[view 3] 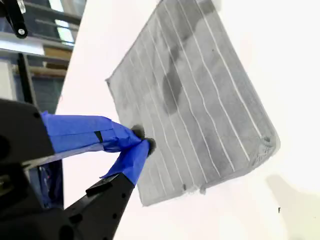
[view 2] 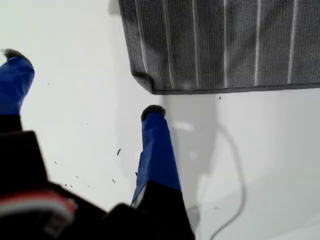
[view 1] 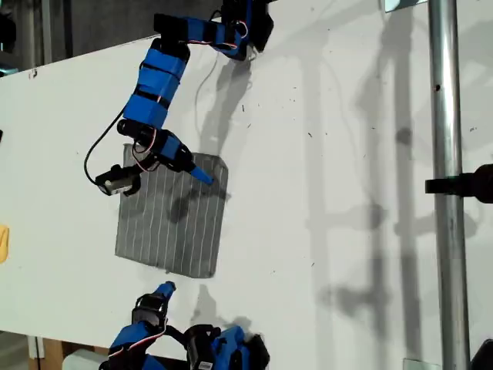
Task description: Grasp corners of a towel and fold twice.
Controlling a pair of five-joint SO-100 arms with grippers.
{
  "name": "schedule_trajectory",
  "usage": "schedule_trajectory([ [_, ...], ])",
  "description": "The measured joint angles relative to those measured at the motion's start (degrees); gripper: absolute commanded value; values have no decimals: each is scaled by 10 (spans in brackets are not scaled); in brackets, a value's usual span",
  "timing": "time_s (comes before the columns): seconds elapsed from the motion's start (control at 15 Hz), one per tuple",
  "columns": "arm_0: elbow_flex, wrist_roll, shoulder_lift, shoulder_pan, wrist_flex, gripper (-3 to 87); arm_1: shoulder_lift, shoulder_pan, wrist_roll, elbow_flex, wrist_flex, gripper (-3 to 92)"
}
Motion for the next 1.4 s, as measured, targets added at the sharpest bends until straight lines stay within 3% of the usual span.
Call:
schedule_trajectory([
  [1.13,89,-23,54,20,-11,-29,-113,25,17,156,-175,346],
  [1.27,99,-25,54,20,-23,-29,-142,26,24,153,-183,242],
  [1.4,103,-26,53,20,-29,-29,-150,25,24,146,-185,-2],
])
